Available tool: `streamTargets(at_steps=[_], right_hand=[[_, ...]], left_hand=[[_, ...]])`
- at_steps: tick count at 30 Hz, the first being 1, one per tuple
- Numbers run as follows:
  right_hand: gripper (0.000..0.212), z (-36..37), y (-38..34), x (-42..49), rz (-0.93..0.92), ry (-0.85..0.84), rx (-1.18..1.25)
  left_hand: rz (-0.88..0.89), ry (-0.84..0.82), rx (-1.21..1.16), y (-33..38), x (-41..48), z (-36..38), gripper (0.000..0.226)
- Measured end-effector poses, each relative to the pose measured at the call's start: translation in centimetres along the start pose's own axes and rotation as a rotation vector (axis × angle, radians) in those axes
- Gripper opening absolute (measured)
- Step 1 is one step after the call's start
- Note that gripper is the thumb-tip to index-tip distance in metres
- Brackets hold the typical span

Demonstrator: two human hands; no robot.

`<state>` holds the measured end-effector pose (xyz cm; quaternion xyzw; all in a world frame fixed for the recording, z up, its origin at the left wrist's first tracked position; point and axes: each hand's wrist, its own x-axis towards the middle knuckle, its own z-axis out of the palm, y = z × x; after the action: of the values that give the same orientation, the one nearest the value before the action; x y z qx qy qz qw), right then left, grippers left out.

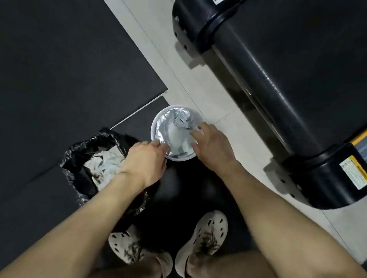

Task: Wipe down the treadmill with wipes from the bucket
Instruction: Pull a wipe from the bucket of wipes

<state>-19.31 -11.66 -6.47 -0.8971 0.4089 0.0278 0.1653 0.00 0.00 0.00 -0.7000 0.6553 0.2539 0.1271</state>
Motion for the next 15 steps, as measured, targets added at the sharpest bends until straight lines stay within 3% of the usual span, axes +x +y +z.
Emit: streamTargets(at_steps=[2, 4, 6, 7, 11, 15], right_hand=[[0.062, 2.1, 0.7, 1.8, 0.032, -0.037, -0.006], [0.090, 4.0, 1.4, 3.6, 0.109, -0.082, 0.034], [0.099, 6.1, 2.0, 4.7, 0.228, -0.085, 0.122], [0.093, 7.0, 2.5, 5.1, 0.271, -0.067, 0.162], [0.037, 8.5, 4.6, 6.2, 0.400, 0.112, 0.267], [0.023, 9.4, 5.5, 6.8, 0.405, 0.275, 0.318]], left_hand=[[-0.086, -0.014, -0.087, -0.5, 3.1, 2.0, 0.046], [-0.202, -0.134, -0.166, -1.1, 6.5, 3.7, 0.062], [-0.257, -0.213, -0.225, -1.4, 9.4, 5.8, 0.075], [-0.260, -0.203, -0.226, -1.6, 10.5, 6.6, 0.077], [-0.213, -0.006, -0.152, -3.6, 14.1, 7.1, 0.069], [-0.008, 0.040, -0.004, -6.9, 17.5, 7.4, 0.050]])
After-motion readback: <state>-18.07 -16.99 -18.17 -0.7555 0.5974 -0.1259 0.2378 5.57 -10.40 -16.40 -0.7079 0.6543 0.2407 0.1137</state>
